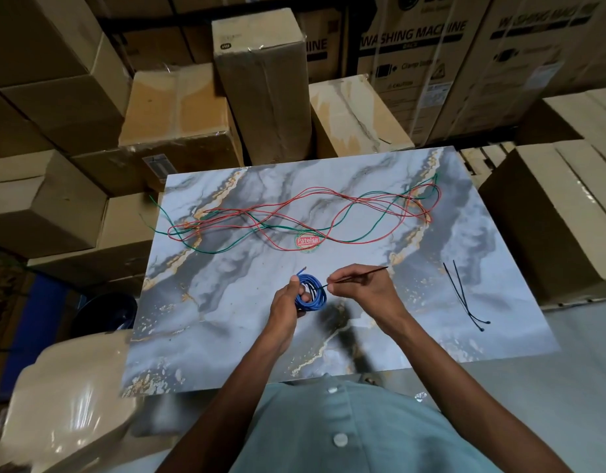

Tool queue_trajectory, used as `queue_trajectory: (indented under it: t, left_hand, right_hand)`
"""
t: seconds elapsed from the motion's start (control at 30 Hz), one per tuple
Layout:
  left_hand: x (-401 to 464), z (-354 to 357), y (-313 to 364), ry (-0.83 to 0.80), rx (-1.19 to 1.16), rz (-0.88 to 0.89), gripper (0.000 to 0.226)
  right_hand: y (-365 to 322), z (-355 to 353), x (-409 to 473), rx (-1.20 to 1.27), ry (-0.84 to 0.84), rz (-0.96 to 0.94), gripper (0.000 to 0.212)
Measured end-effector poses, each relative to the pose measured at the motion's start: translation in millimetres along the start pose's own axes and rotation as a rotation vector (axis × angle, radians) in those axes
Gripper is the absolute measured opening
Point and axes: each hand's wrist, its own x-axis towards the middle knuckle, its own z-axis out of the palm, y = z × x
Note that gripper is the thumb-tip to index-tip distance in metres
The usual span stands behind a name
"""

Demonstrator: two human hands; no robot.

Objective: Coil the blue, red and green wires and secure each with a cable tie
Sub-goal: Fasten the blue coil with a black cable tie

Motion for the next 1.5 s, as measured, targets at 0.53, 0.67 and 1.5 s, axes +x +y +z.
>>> queue_trajectory:
  t: [0.53,0.67,1.5]
  left_hand:
    - [-12,3,14,-0.071,-0.165,0.03,0.04]
    - [-12,1,12,-0.074,-0.06,0.101,0.043]
    - [-22,6,5,-0.234,-0.047,0.141,0.035]
  right_hand:
    - [2,5,-11,-0.515,-0.04,-0.409,0.017]
    - [1,2,-10,-0.595,-0.077,-0.474,0.016]
    - [16,5,-2,-0.912,-0.089,-1.106,0.013]
